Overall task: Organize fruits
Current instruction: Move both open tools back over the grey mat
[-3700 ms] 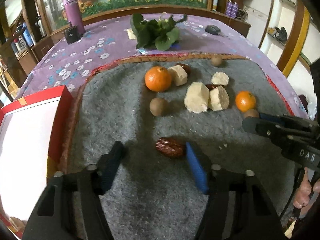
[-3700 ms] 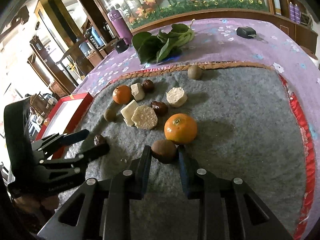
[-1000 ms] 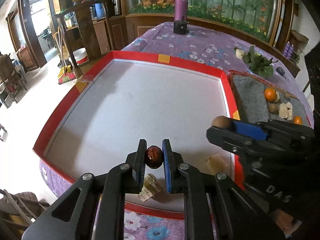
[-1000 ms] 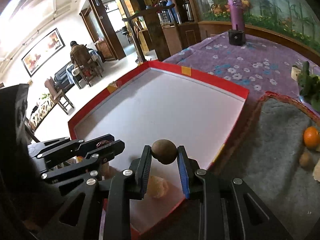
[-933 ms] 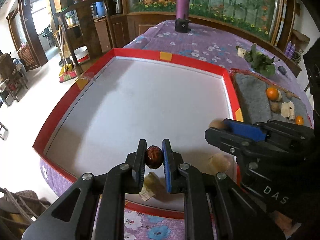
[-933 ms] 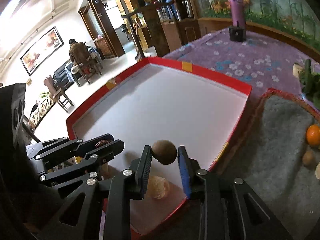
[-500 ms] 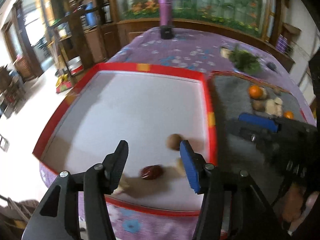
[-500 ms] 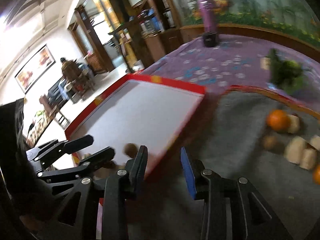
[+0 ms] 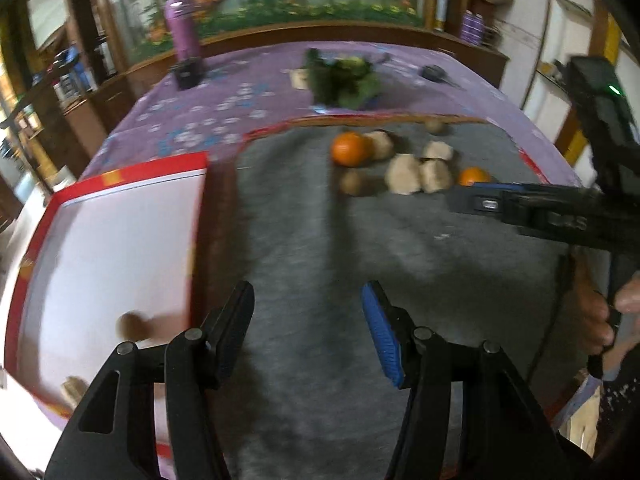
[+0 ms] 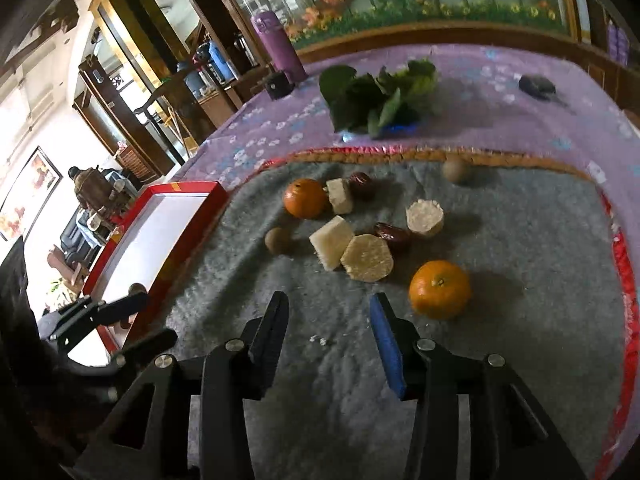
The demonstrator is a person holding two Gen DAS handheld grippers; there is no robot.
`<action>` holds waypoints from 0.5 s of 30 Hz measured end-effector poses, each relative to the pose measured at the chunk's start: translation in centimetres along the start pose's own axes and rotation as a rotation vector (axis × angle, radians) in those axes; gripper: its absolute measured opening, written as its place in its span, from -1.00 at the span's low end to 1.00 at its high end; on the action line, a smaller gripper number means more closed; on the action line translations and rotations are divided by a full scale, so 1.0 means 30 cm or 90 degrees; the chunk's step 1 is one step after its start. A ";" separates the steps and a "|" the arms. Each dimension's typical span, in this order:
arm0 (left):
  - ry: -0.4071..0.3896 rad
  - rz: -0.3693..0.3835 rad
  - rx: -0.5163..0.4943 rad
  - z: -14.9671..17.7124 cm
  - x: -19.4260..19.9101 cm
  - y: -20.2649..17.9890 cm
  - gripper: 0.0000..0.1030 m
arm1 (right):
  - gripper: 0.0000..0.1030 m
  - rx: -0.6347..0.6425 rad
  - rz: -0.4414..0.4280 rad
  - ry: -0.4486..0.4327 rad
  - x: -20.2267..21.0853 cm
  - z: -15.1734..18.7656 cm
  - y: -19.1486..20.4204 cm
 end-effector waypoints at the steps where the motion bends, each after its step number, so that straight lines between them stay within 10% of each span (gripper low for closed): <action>1: 0.003 0.002 -0.007 -0.007 -0.003 -0.017 0.07 | -0.13 0.001 -0.007 0.006 -0.011 -0.005 -0.002; 15: 0.013 0.018 -0.053 -0.135 -0.072 -0.125 0.07 | -0.16 0.002 0.087 -0.015 -0.081 -0.047 -0.060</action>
Point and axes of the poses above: each gripper's, at about its wrist camera, not at the fingertips, and x roughly against the way its jaws point, y to its left, z to its underside, the point moved 4 cm from there along -x, roughly the way its jaws point, and after that the axes turned 9 degrees about y, right-handed, at the moved point
